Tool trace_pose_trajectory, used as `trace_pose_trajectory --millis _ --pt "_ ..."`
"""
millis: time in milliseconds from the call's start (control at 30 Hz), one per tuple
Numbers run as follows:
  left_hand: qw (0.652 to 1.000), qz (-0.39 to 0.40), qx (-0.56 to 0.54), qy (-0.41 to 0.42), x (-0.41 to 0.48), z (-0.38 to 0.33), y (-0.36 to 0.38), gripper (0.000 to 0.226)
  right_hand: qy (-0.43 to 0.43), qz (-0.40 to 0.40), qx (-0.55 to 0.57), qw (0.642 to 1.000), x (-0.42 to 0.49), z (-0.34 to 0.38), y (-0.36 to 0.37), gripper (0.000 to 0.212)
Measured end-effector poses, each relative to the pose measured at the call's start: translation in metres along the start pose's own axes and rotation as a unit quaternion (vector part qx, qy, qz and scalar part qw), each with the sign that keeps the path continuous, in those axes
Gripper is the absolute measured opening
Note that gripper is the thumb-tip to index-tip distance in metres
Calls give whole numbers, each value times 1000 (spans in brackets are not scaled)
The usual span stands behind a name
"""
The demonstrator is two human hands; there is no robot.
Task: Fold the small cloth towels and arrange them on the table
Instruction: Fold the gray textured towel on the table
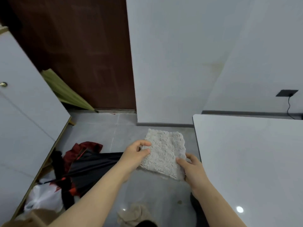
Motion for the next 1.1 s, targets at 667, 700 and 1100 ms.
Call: trace_pose_trajectory --millis 667,700,1100 --pt "961 270 49 15 349 -74 98 18 14 -201 225 953 175 183 -28 23" --pt "957 286 52 14 360 -78 110 18 14 -212 238 948 181 191 -36 23" --pt "899 432 69 15 446 -110 281 24 30 -337 332 881 234 240 -163 17"
Point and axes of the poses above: each hand's wrist, its own x-axis towards the middle knuckle, its own y-axis out of the palm, z = x × y, the point moved 7 cm from there along x, towards the middle knuckle, and after that the axes turned 15 degrees about y, right-handed, at the moved point
